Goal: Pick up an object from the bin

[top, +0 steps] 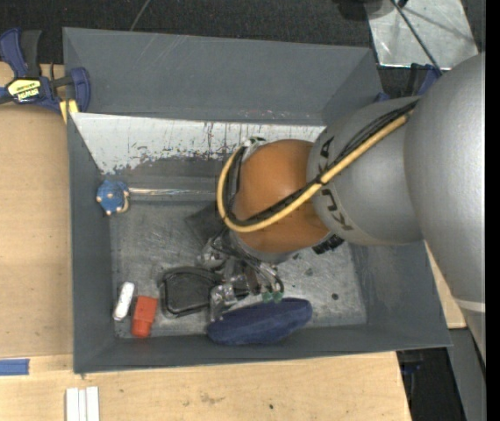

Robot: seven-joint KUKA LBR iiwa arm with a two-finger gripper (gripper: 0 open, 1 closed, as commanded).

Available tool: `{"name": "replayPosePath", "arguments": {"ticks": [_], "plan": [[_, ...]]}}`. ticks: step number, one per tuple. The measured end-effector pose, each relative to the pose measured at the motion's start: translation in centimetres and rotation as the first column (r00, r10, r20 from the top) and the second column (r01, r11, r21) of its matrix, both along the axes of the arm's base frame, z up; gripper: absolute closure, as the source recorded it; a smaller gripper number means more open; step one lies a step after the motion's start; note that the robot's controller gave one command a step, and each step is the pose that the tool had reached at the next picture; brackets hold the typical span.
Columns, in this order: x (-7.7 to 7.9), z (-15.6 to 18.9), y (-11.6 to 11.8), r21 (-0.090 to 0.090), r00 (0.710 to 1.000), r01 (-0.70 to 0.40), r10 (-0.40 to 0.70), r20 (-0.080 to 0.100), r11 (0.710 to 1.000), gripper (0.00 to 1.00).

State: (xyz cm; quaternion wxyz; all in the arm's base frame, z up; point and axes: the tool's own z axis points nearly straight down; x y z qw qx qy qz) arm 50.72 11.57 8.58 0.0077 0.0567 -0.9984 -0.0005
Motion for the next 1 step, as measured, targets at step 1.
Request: {"name": "replayPosePath", "arguments": {"ticks": [1], "plan": [[-0.32, 16.22, 0.98, -0.001, 0.972, -0.235, 0.235, 0.019, 0.972, 1.00]]}}
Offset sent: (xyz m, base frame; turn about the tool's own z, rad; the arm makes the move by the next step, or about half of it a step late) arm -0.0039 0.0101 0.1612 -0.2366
